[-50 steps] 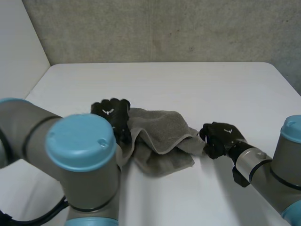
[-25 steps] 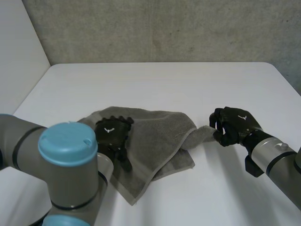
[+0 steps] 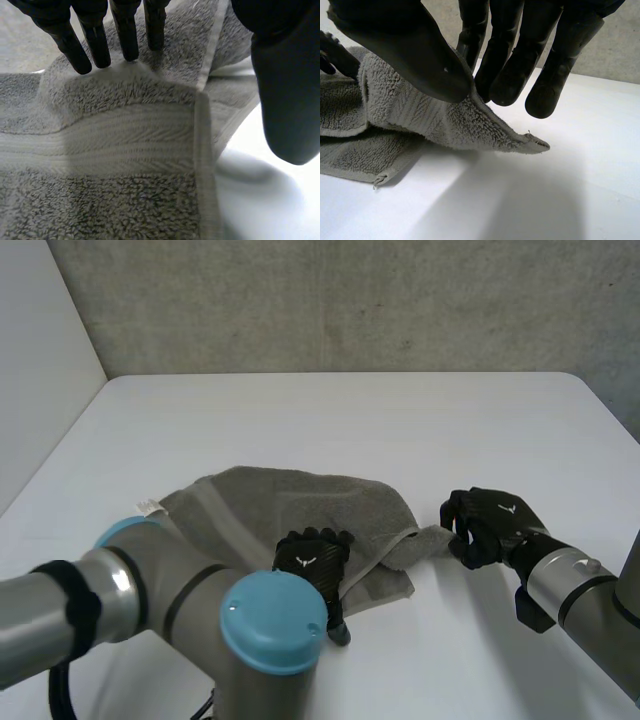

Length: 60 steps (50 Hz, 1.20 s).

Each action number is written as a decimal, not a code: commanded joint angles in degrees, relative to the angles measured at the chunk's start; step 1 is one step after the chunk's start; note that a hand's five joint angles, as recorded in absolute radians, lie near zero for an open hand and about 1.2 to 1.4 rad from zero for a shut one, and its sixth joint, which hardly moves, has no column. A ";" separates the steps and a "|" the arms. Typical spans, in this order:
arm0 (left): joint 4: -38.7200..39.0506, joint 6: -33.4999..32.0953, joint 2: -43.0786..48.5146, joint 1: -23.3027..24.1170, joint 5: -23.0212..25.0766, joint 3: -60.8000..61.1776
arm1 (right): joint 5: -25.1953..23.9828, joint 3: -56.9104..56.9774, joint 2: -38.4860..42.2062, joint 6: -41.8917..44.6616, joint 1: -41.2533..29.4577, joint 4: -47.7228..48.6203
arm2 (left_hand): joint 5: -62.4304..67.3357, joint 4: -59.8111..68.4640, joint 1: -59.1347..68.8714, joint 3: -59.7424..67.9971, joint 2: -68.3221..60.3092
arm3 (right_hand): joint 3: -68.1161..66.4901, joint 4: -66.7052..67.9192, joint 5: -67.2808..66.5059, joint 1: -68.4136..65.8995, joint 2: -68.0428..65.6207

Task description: Fold the towel.

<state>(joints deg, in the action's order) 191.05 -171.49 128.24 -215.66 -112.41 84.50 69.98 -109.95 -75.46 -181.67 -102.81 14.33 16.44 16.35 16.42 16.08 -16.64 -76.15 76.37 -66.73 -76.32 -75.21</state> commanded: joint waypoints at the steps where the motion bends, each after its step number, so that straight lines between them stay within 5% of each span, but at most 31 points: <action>1: 0.29 -3.23 2.98 -0.02 -4.57 -3.55 | -0.02 -0.26 -0.04 0.35 0.24 0.00 | -5.65 4.44 4.38 4.72 -4.16 | -3.85 3.63 -3.27 -3.68 -4.79; 12: 2.22 -7.99 1.68 -1.77 -10.45 -2.77 | 0.07 -0.17 -0.22 1.05 0.24 -0.09 | 5.27 15.36 15.29 15.64 -15.07 | -3.85 3.63 -3.27 -3.68 -4.79; 21: 3.19 -7.90 -5.10 -3.89 -10.81 -0.22 | 0.07 -0.17 -0.22 1.93 -0.29 -0.09 | 17.08 27.17 27.10 27.44 -26.88 | -3.85 3.63 -3.27 -3.68 -4.79; 28: 3.19 -7.90 -5.45 -5.29 -7.57 2.24 | 0.16 -0.17 -0.22 2.02 -0.46 -0.18 | 53.47 63.56 63.50 63.84 -63.28 | -3.85 3.63 -3.27 -3.68 -4.79; 35: 3.19 -7.90 -10.29 -9.16 -5.98 4.09 | -0.19 2.71 -4.06 3.86 0.50 -2.54 | 53.56 63.65 63.58 63.92 -63.36 | -3.85 3.63 -3.27 -3.68 -4.79; 43: 2.49 -8.43 -27.78 -12.59 -2.81 2.16 | -2.13 13.25 -16.63 11.68 0.50 -13.78 | 53.56 63.65 63.58 63.92 -63.36 | -3.85 3.63 -3.27 -3.68 -4.79; 48: 0.74 -11.84 -40.15 -16.18 3.15 -1.44 | -2.92 23.26 -22.53 12.48 2.51 -21.07 | 53.56 63.65 63.58 63.92 -63.36 | -3.85 3.63 -3.27 -3.68 -4.79; 55: -3.04 -15.54 -43.78 -20.40 7.55 -1.89 | -5.91 36.74 -24.48 14.59 6.74 -32.34 | 53.56 63.65 63.58 63.92 -63.36 | -3.85 3.63 -3.27 -3.68 -4.79; 60: -8.94 -17.30 -42.46 -24.02 10.28 -0.74 | -9.42 38.94 -20.26 23.82 9.56 -40.17 | 53.56 63.65 63.58 63.92 -63.36 | -3.85 3.63 -3.27 -3.68 -4.79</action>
<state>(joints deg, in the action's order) 187.77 -186.87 84.24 -236.08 -104.95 82.54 63.61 -74.00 -99.71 -165.42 -95.90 -18.54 84.70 86.39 82.67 88.31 -85.45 -76.12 76.42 -66.73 -76.33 -75.56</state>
